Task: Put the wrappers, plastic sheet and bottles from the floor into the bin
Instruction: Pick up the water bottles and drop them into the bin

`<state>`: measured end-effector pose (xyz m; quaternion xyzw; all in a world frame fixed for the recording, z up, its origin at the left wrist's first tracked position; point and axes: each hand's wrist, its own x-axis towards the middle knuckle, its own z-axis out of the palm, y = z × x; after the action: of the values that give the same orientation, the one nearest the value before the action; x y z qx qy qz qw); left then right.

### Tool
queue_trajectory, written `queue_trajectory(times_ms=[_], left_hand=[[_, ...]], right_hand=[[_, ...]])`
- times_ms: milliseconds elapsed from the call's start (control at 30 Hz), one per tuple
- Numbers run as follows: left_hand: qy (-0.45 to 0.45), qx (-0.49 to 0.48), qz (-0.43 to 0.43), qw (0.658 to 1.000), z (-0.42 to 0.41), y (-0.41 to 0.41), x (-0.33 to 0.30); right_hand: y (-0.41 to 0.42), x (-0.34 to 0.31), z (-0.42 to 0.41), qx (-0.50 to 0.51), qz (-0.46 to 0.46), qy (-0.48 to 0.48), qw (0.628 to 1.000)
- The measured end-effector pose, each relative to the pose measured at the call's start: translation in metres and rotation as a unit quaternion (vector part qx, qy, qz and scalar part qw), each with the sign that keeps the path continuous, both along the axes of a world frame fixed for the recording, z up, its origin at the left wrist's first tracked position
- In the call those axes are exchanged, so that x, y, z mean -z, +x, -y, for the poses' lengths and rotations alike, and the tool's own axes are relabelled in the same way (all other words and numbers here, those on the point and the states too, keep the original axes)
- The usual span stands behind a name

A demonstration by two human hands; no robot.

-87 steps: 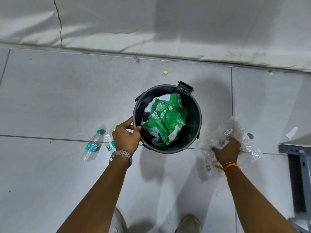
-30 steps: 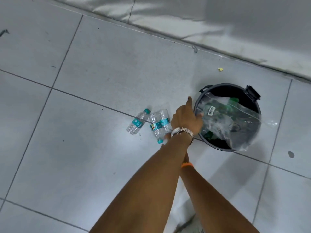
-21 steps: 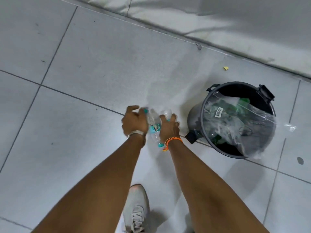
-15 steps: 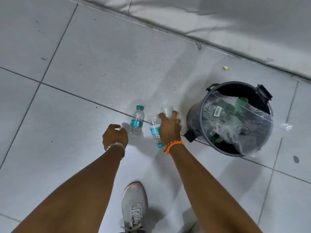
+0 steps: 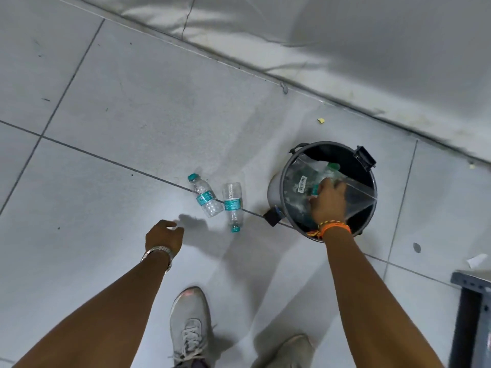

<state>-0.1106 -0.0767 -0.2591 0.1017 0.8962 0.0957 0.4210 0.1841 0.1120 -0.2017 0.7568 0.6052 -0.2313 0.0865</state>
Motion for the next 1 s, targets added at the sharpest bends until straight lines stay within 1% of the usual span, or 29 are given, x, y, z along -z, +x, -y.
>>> queue_trajectory(times_ms=[33, 67, 100, 133, 167, 200, 233, 267, 333, 400, 500, 600, 667, 733, 833, 900, 1000], left_hand=[[0.007, 0.001, 0.003, 1.000, -0.005, 0.001, 0.001], [0.015, 0.000, 0.003, 1.000, -0.009, 0.000, 0.003], [0.023, -0.004, 0.002, 1.000, -0.016, -0.001, 0.005], [0.031, -0.010, 0.001, 0.999, -0.022, -0.003, 0.008], [0.039, -0.013, -0.001, 0.999, -0.029, -0.006, 0.012], [0.041, -0.014, -0.002, 0.999, -0.037, -0.007, 0.017], [0.039, -0.014, 0.002, 0.999, -0.045, -0.008, 0.023], [0.032, -0.019, 0.011, 0.999, -0.054, -0.008, 0.027], [0.013, -0.041, 0.032, 0.999, -0.073, -0.003, 0.036], [0.015, -0.079, 0.060, 0.995, -0.089, 0.005, 0.047], [0.042, -0.133, 0.080, 0.987, -0.105, 0.020, 0.071], [0.054, -0.148, 0.054, 0.986, -0.112, 0.028, 0.087], [0.055, -0.145, 0.046, 0.987, -0.111, 0.031, 0.086], [0.071, -0.157, 0.022, 0.985, -0.105, 0.029, 0.083], [0.120, -0.194, -0.027, 0.973, -0.089, 0.020, 0.076], [0.146, -0.221, -0.043, 0.963, -0.079, 0.015, 0.072], [0.219, -0.265, -0.059, 0.937, -0.079, 0.012, 0.054]], right_hand=[[-0.002, 0.001, -0.001, -0.004, 0.023, -0.002, 1.000], [-0.007, -0.004, 0.001, -0.006, 0.047, 0.035, 0.998], [-0.014, -0.012, 0.004, -0.015, 0.060, 0.109, 0.992], [-0.024, -0.022, 0.013, -0.034, 0.040, 0.204, 0.978], [-0.039, -0.032, 0.026, -0.062, -0.018, 0.296, 0.953], [-0.058, -0.038, 0.042, -0.098, -0.094, 0.352, 0.926], [-0.078, -0.037, 0.062, -0.138, -0.167, 0.363, 0.907], [-0.097, -0.031, 0.083, -0.184, -0.210, 0.345, 0.896], [-0.126, -0.004, 0.115, -0.243, -0.237, 0.288, 0.895], [-0.139, 0.029, 0.133, -0.223, -0.238, 0.238, 0.915], [-0.137, 0.071, 0.144, -0.139, -0.201, 0.174, 0.954], [-0.126, 0.096, 0.142, -0.101, -0.164, 0.131, 0.972], [-0.117, 0.109, 0.135, -0.099, -0.133, 0.112, 0.980], [-0.117, 0.119, 0.125, -0.102, -0.122, 0.100, 0.982], [-0.129, 0.132, 0.108, -0.106, -0.104, 0.067, 0.987], [-0.138, 0.141, 0.100, -0.139, -0.070, 0.027, 0.987], [-0.144, 0.148, 0.094, -0.172, -0.059, -0.033, 0.983]])
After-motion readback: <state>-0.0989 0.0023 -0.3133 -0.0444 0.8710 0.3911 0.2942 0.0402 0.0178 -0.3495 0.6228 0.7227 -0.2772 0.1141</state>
